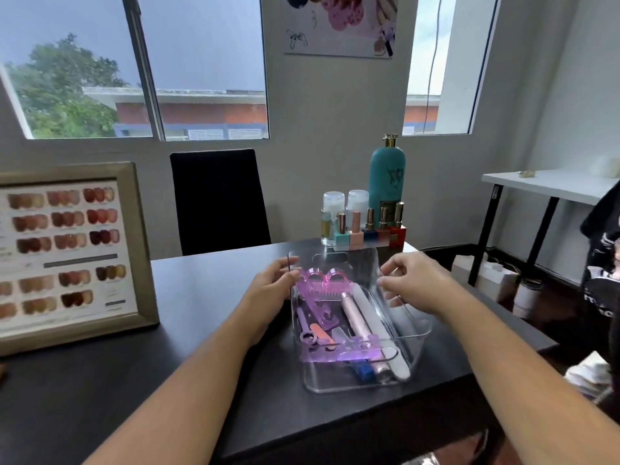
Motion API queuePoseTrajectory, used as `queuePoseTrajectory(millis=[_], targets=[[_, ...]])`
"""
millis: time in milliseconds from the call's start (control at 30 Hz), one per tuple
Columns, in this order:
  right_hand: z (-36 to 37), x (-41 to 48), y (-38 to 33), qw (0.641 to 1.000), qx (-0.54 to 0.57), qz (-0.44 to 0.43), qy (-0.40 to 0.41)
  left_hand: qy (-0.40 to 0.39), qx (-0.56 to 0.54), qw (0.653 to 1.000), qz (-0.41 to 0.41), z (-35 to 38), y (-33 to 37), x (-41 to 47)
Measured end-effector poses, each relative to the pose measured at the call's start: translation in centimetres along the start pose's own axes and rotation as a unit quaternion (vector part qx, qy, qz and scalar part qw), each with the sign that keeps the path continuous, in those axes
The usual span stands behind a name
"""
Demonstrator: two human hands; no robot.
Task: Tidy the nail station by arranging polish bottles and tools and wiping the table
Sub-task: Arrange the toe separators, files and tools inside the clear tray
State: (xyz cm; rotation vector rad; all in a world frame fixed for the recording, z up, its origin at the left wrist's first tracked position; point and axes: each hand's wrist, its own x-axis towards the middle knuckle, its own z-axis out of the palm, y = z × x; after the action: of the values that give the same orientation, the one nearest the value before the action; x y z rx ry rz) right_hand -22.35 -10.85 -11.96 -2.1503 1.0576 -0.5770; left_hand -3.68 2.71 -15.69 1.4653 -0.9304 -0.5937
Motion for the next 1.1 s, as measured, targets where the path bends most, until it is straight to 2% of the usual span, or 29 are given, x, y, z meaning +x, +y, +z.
queuePoseTrajectory(millis=[67,133,167,233,333,400,533,700,933,1000,1100], targets=[[-0.1,-0.1,-0.9,0.992,-0.108,-0.039,0.058,-0.005,-0.007,1.0,0.002,-0.1,0.0,0.0],[-0.4,0.2,-2.8,0.968,-0.169,-0.137,0.125,-0.011,-0.018,1.0,0.001,0.0,0.0,0.0],[-0.5,0.4,-4.0,0.963,-0.166,-0.18,0.114,-0.01,-0.023,1.0,0.0,0.0,0.0,0.0],[0.0,1.0,-6.0,0.953,-0.206,-0.223,0.013,-0.007,-0.027,1.0,-0.002,0.1,0.1,-0.1],[1.5,2.1,-7.7,0.912,-0.336,-0.196,-0.126,-0.005,-0.031,1.0,-0.004,0.1,0.2,-0.1],[2.2,2.5,-7.8,0.89,-0.379,-0.217,-0.132,-0.006,-0.03,1.0,-0.006,0.2,0.2,-0.2],[3.4,2.6,-7.7,0.866,-0.406,-0.282,-0.077,-0.002,-0.031,1.0,-0.007,0.2,0.2,-0.1],[3.7,3.1,-7.2,0.889,-0.374,-0.264,-0.036,-0.003,-0.044,0.999,-0.005,0.3,0.0,0.0],[2.0,2.1,-8.7,0.903,-0.338,-0.263,-0.045,0.002,-0.047,0.999,-0.004,0.3,0.2,-0.1],[2.4,1.2,-9.4,0.91,-0.325,-0.241,-0.093,0.005,-0.048,0.999,-0.002,0.3,0.2,-0.1],[4.5,0.2,-9.7,0.888,-0.395,-0.165,-0.168,0.006,-0.039,0.999,0.002,0.3,0.2,-0.2]])
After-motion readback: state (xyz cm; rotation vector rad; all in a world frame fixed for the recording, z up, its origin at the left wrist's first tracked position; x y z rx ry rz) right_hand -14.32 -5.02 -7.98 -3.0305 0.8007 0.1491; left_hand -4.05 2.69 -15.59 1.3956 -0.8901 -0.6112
